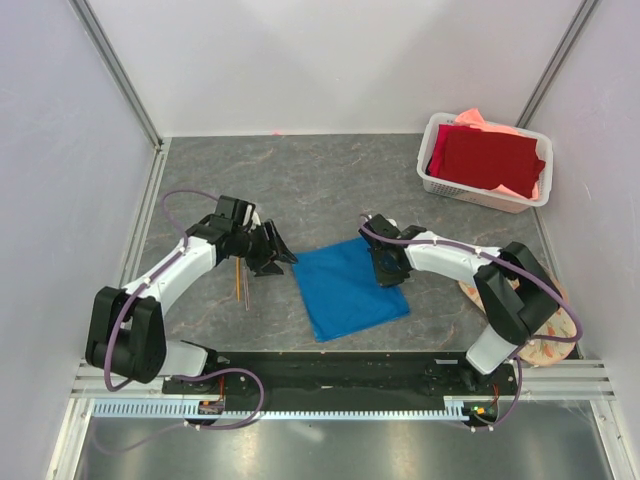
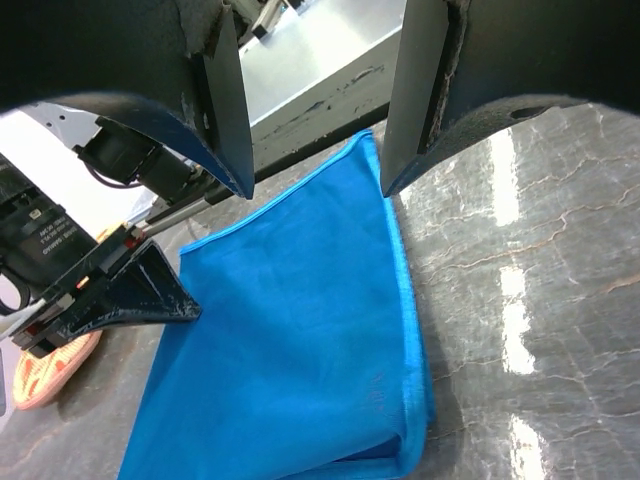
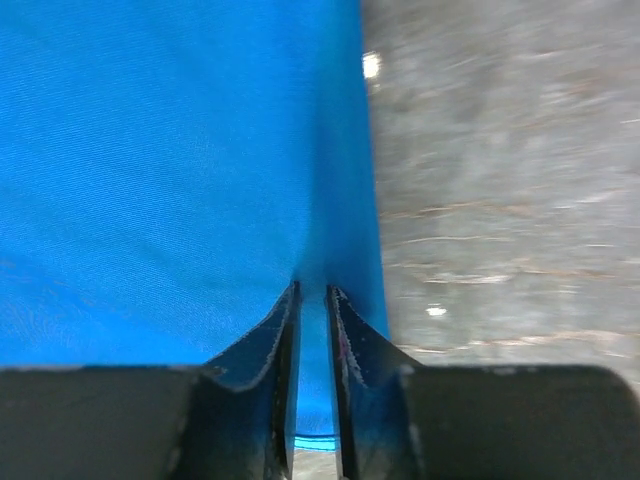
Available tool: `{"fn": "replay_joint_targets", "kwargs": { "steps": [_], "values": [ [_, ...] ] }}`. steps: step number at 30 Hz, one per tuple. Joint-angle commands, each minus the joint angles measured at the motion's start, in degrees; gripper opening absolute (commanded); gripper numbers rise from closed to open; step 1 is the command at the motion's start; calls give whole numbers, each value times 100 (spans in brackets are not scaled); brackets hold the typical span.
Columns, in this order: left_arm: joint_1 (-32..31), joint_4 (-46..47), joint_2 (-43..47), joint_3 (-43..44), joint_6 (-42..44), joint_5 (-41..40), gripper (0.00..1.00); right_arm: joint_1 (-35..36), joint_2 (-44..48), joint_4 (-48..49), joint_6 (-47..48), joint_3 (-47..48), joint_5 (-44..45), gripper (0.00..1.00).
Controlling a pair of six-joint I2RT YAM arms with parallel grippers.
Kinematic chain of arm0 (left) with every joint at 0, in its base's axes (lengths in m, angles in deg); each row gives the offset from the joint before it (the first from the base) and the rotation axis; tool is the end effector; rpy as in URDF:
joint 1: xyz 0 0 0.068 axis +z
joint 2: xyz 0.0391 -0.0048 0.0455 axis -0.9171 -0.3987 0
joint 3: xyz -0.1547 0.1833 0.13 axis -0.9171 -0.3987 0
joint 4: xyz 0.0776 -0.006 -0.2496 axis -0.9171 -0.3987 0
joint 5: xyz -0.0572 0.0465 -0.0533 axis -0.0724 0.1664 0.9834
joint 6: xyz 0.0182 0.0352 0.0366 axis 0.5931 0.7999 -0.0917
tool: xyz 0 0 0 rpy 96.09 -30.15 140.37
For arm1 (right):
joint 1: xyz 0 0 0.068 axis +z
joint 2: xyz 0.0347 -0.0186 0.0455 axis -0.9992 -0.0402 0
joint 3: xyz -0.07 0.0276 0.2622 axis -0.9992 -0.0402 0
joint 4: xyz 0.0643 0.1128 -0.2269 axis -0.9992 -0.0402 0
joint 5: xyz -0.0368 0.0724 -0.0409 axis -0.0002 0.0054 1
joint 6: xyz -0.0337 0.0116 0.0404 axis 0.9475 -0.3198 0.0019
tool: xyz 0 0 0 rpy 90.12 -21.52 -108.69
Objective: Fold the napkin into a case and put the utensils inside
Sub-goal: Move the lower triangle-folded napkin to the center of the board, then pick up the lower triangle-folded napkin from the center of the board.
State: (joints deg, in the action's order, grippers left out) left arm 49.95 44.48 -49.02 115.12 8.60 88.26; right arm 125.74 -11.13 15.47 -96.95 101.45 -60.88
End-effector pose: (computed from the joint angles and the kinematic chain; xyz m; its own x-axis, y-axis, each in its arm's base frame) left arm 0.2489 -0.0917 0.2142 -0.9359 -0.3354 -0.1079 -0.1888 0.7360 -0.6501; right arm 0.2383 0.1801 0.1628 -0.9404 -0.1423 -0.3088 -0.1530 0.9882 0.0106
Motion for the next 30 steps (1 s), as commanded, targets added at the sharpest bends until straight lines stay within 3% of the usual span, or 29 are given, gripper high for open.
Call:
{"fn": "replay_joint_targets", "kwargs": {
  "steps": [1,6,10,12,15,16,20,30],
  "values": [
    [30,490,407,-240,190,-119,61,228,310,-109,426,130,1107,30],
    [30,982,671,-680,-21,-173,62,1071,470,-223,621,719,1021,64],
    [47,1071,663,-803,-197,-401,63,1802,137,-285,201,1211,670,74],
    [65,1018,610,-795,-302,-270,61,2152,74,-128,68,1248,389,71],
    [100,1149,680,-943,-538,-147,59,2548,-84,118,-169,1143,247,53],
    [109,1315,837,-1118,-609,-77,59,2646,-197,128,-213,1151,221,51],
    [118,1589,1346,-1444,-856,135,59,3226,-365,40,-354,1274,396,51],
    [144,1511,2710,-1841,-777,-41,64,3570,-620,-48,-530,1248,678,61]
  ]
}}
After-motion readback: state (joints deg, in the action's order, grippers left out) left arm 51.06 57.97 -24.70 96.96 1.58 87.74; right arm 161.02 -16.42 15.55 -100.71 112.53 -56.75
